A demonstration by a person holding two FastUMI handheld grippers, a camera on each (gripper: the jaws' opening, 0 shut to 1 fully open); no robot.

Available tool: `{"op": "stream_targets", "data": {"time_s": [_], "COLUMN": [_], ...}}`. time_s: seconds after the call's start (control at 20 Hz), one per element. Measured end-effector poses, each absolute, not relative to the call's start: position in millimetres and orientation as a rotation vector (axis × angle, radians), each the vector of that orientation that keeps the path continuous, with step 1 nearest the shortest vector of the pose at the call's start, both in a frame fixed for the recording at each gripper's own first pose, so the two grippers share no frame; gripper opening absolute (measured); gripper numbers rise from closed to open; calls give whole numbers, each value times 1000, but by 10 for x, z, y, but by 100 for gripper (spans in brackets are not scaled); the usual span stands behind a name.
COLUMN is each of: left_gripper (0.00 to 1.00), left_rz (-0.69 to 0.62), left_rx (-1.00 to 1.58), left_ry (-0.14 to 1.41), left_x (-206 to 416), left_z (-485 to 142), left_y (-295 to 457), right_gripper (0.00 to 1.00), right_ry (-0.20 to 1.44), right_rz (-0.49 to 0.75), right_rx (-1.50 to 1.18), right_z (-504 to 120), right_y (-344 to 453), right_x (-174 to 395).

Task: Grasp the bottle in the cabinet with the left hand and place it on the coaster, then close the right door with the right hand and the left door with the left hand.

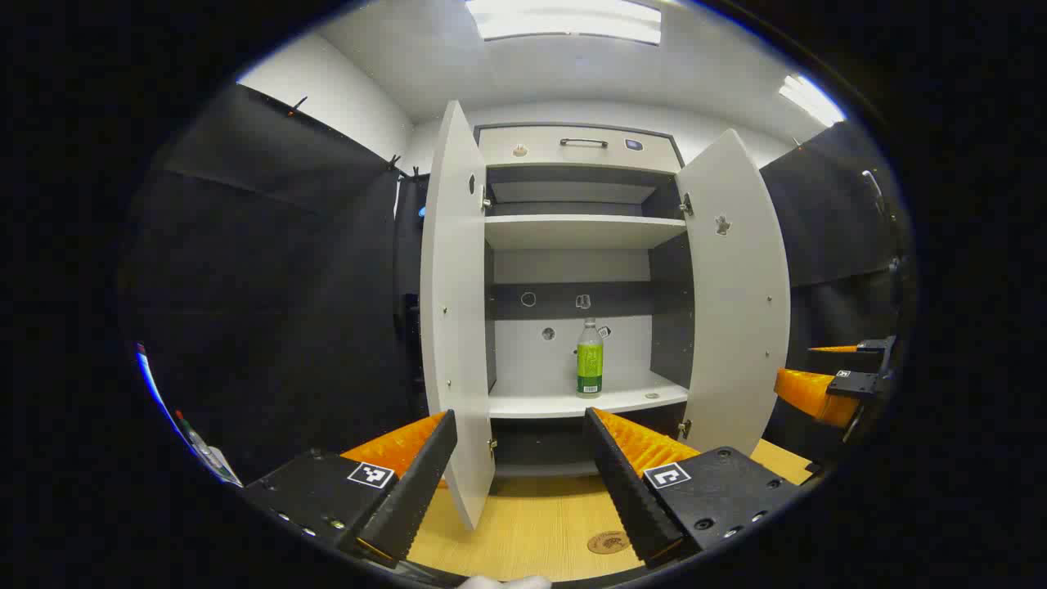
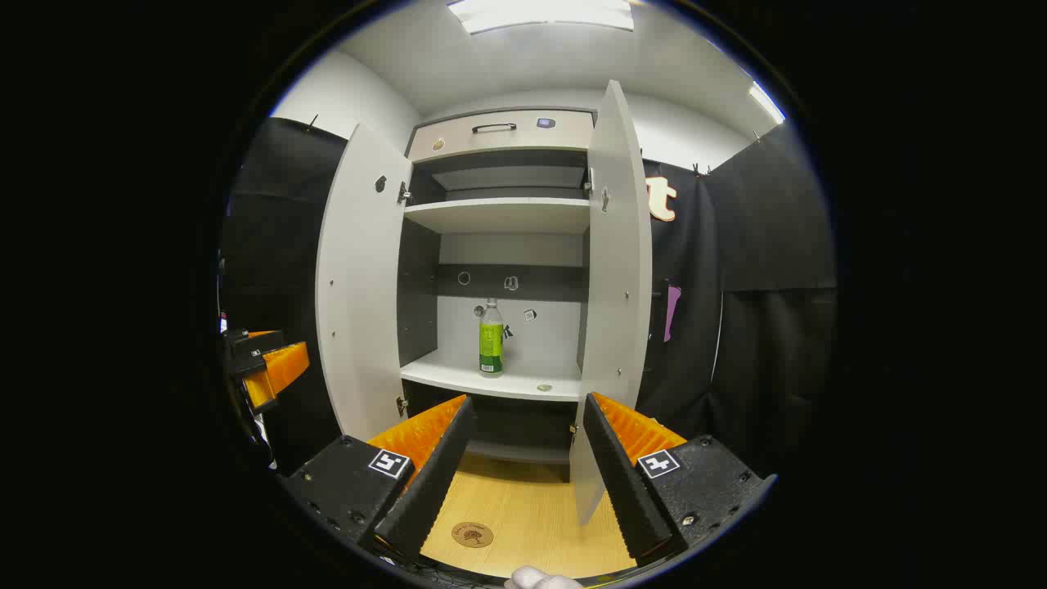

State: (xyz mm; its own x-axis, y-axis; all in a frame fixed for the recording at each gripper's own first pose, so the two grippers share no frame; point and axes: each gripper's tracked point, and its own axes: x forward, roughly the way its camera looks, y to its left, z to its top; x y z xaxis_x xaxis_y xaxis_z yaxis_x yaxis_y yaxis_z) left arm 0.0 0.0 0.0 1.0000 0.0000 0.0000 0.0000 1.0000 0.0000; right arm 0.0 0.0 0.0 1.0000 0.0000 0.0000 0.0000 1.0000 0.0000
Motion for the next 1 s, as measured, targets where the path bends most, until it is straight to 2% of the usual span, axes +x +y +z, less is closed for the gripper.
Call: {"op": "stream_targets", "data": {"time_s": [0.7, 0.85, 1.0], "left_gripper": [95, 95, 94], "left_rz": [76, 66, 22], "left_rx": [34, 55, 46], "left_ry": [27, 28, 17], "left_x": [73, 307, 800], "left_z": [186, 172, 149], "left_y": [-309, -428, -602], "right_gripper": [83, 83, 83], "right_ry": [32, 32, 24], "right_rz": [87, 82, 63], "right_rx": [58, 75, 102], "right_z": [127, 112, 135], "right_y": [-293, -389, -446], "right_x": [-54, -58, -63]}}
